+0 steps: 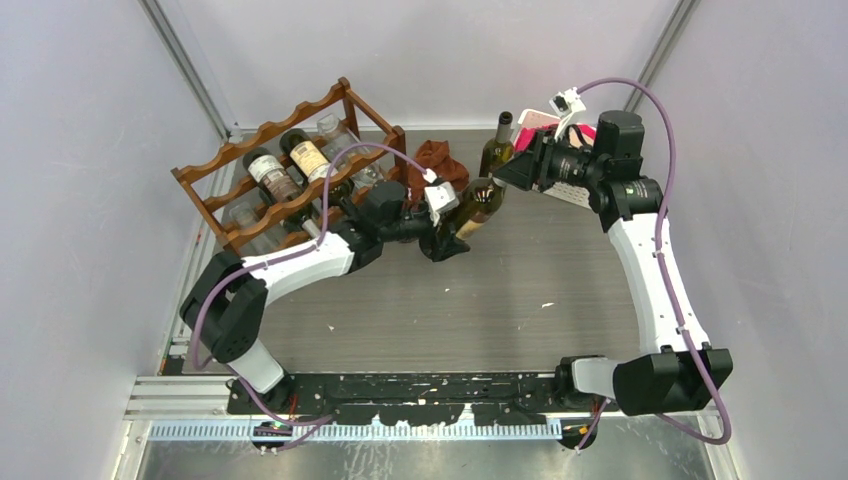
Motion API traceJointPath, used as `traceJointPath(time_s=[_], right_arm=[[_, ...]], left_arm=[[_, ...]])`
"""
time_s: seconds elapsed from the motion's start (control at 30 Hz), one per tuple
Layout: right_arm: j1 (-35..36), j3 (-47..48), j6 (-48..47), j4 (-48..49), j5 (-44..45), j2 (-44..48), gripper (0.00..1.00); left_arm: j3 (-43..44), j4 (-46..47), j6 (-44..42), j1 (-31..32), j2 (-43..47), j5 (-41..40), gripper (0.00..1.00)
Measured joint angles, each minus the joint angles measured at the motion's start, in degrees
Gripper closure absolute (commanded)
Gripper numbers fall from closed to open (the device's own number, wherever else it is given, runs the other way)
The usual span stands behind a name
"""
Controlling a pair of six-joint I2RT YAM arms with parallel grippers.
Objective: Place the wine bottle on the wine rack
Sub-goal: Pick up the wine bottle from the center of the board.
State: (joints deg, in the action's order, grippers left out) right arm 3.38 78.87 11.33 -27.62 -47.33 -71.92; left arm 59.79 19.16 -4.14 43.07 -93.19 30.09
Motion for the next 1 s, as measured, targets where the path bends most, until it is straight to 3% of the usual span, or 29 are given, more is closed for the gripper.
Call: traceJointPath(time_s=[0.1, 0.23, 0.47, 0.63, 0.8, 1.0], right_arm=[[-0.8, 0.0, -1.2, -2.0, -1.0, 0.0, 0.35], [-2.3, 0.5, -7.0, -7.2, -0.6, -0.1, 0.01], [-2.8, 3.1, -22.1, -11.5, -0.8, 0.0, 0.0], [-2.8, 2.5, -41.1, -15.6, -10.2, 0.2, 0.0], [-0.9, 1.7, -62.9, -27.2, -16.9, -0.1, 0.0], [8.4, 4.0, -87.6, -45.1, -14.2, -4.3, 0.0]], left_arm=[[2.1, -6.2, -3.4, -0.1, 0.7, 0.0, 1.0], [7.1, -22.5, -11.5, -0.1, 1.5, 0.6, 1.0], [15.5, -46.9, -20.6, -0.1, 1.5, 2.8, 1.0], [20.4, -59.3, -24.3, 0.0, 1.1, 3.7, 1.0], [25.7, -66.8, -26.4, 0.2, -1.2, 3.6, 1.0], [26.4, -70.6, -26.9, 0.8, -2.7, 2.7, 1.0]])
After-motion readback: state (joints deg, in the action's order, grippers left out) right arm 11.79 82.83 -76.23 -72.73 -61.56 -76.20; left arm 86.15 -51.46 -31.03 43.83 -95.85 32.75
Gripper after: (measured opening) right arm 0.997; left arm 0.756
